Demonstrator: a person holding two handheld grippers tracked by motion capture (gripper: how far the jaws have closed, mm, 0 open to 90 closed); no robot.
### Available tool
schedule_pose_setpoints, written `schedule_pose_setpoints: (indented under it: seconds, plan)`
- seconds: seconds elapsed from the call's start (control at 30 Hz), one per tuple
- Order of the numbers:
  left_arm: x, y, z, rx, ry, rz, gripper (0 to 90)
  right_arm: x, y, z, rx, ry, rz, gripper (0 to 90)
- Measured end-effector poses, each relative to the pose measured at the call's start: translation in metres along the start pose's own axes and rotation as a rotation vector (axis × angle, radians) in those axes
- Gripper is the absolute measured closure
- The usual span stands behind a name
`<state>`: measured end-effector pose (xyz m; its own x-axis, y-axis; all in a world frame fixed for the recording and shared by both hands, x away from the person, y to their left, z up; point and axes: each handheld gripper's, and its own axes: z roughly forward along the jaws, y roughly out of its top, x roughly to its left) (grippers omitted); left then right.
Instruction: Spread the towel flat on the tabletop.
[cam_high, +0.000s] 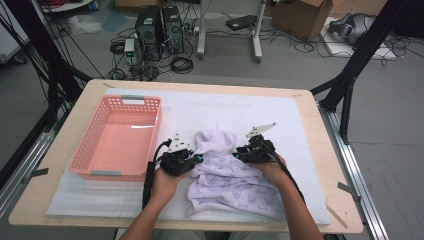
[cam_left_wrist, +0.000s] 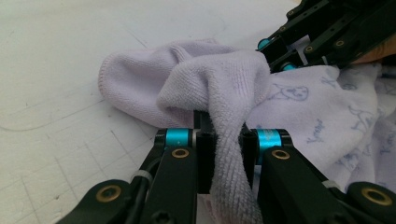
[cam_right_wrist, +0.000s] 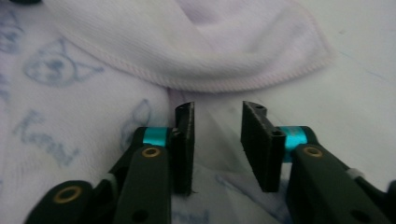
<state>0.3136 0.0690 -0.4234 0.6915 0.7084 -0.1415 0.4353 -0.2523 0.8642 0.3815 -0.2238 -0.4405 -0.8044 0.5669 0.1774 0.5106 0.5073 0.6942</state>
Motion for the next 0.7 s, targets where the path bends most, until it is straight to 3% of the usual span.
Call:
schedule_pose_setpoints:
  seconds: [0.07,0.2,0.3,0.33,0.37,0.4,0.43,0.5,0.6,0.7]
  plan:
    - [0.000,0.000,0.000,-0.007,0.001,-0.006,82.8,0.004,0.003,0.003,-0.011,0.015,0.009,55.2]
    - [0.001,-0.001,-0.001,-0.011,0.003,-0.007,82.7,0.015,0.010,0.016,0.009,0.028,-0.001,49.4]
    - [0.001,-0.004,0.000,-0.013,0.004,-0.020,82.6,0.027,0.012,0.017,0.036,-0.078,-0.058,64.9]
    - [0.001,-0.005,0.000,-0.015,0.006,-0.021,82.5,0.030,0.012,0.016,0.041,-0.080,-0.072,82.0]
    - [0.000,-0.005,0.001,-0.019,0.005,-0.028,82.5,0.032,0.011,0.017,0.039,-0.044,-0.074,85.4]
    - [0.000,-0.006,0.001,-0.020,0.004,-0.029,82.3,0.035,0.010,0.017,0.039,-0.068,-0.088,85.9]
    - [0.001,-0.006,0.001,-0.019,0.003,-0.033,82.2,0.035,0.010,0.016,0.035,-0.061,-0.084,86.7]
    - [0.002,-0.006,0.000,-0.018,0.000,-0.034,81.7,0.030,0.008,0.012,0.024,-0.035,-0.032,87.2]
    - [0.000,-0.006,0.001,-0.026,-0.013,-0.045,81.4,0.019,0.003,-0.001,-0.044,-0.033,0.044,87.7]
    - [-0.005,-0.005,0.007,-0.023,-0.024,-0.034,81.4,0.017,0.003,-0.011,-0.059,-0.079,0.037,87.8]
